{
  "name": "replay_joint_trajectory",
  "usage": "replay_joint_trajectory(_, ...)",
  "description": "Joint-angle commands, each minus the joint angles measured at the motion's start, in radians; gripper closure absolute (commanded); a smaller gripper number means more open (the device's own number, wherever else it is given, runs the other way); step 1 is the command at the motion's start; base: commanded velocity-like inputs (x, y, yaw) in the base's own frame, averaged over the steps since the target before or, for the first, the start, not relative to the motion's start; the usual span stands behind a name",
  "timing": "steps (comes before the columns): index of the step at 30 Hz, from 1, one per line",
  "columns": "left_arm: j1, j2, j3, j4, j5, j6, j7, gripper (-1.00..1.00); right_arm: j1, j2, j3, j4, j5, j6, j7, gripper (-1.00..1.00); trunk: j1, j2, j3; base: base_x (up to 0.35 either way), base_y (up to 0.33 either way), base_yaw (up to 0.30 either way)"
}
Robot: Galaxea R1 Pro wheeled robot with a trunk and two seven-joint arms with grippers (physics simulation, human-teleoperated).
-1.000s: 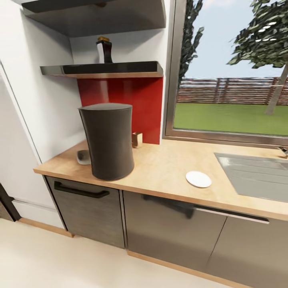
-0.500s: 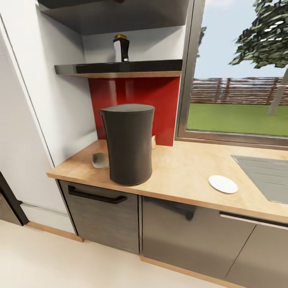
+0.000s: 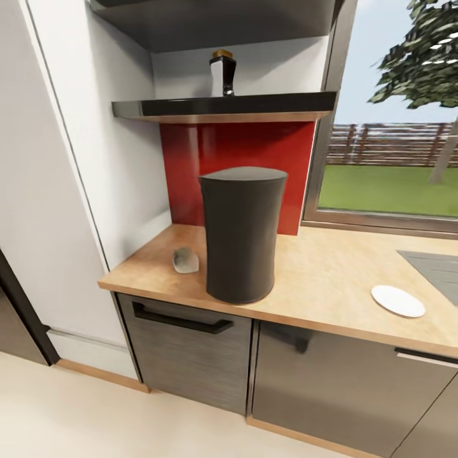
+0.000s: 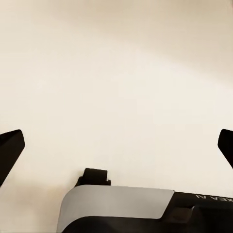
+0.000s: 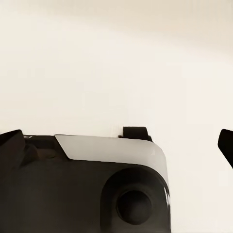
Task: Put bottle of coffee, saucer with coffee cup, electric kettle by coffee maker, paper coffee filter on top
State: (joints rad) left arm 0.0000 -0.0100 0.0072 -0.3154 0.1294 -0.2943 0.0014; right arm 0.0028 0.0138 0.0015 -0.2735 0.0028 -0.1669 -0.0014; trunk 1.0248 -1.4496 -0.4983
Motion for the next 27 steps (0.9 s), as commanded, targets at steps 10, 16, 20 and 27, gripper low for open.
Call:
replay_joint_trajectory(10,0.000,0.000,0.000,0.000,0.005,-0.002,0.000,-1.00,0.000,0.001,0.000,0.000,-0.001,-0.001,0.003,-1.00,0.000,0.000,-0.001,0.096,0.338,0.000)
replay_joint_trajectory(16,0.000,0.001,0.000,0.000,0.005,-0.002,0.000,-1.00,0.000,0.002,0.000,0.000,-0.001,0.000,0.006,-1.00,0.000,0.000,-0.001,0.095,0.338,-0.040)
replay_joint_trajectory(20,0.000,0.001,0.000,0.000,0.006,-0.002,0.000,-1.00,0.000,0.002,0.000,0.000,-0.001,0.000,0.007,-1.00,0.000,0.000,-0.001,0.095,0.338,-0.210)
replay_joint_trajectory(27,0.000,0.001,0.000,0.000,0.006,-0.001,0.000,-1.00,0.000,0.002,0.000,0.000,-0.001,0.000,0.007,-1.00,0.000,0.000,-0.001,0.095,0.338,-0.256)
